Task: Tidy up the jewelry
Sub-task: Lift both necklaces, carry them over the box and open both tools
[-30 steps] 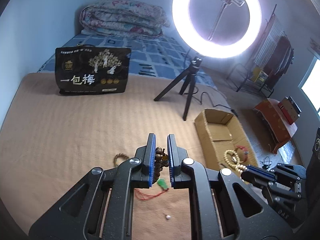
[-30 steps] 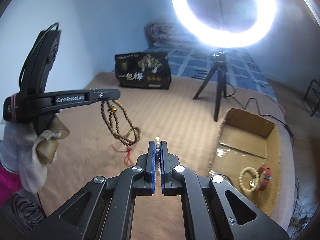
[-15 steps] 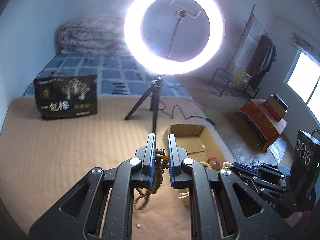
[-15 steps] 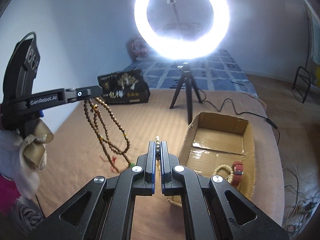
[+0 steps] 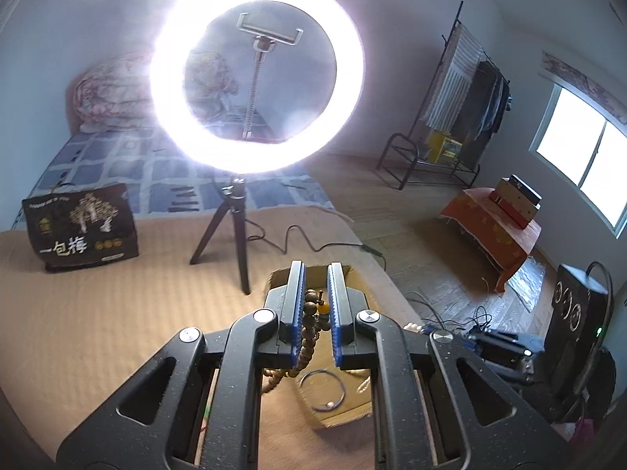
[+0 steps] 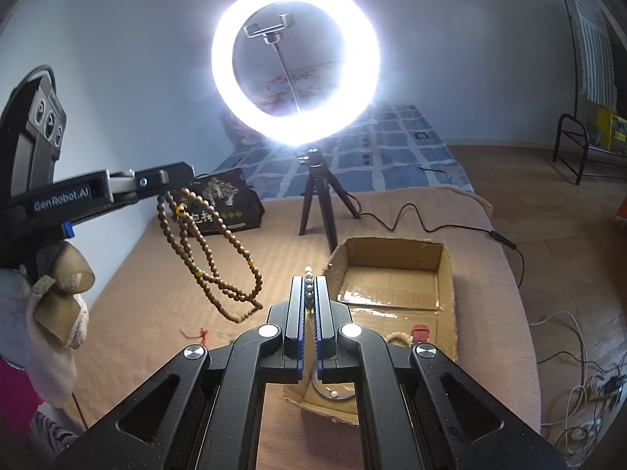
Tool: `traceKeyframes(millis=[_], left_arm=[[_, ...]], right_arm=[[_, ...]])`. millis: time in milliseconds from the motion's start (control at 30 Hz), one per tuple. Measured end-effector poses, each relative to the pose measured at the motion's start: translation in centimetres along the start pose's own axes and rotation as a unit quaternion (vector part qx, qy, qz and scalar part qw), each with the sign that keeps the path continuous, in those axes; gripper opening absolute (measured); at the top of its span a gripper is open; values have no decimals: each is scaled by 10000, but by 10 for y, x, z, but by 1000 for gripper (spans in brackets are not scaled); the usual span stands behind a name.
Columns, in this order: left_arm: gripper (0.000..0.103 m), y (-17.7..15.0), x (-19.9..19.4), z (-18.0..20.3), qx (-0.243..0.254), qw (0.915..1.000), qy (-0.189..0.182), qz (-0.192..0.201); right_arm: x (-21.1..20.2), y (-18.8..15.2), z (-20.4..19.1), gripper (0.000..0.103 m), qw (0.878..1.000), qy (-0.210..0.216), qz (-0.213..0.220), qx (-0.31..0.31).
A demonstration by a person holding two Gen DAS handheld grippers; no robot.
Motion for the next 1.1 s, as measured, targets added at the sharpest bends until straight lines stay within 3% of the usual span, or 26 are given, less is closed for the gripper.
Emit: traceKeyframes(millis=[633, 1100], left_arm=[[10, 15, 66, 26, -35, 9997, -189, -139], [10, 25, 89, 50, 131, 9995, -277, -111]], right_arm=[[22, -19, 33, 3, 9982, -277, -533, -21], [35, -33, 50, 3, 9959, -395, -818, 20]])
Point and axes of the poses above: each gripper's, at about its wrist camera, not at the fingertips, and x roughly the way its jaws point, z to its right, y to its top, the point moved 2 cm from there along x, roughly the way its jaws point, and after that the axes turned 2 degrees about -y, right-handed, at the moved point
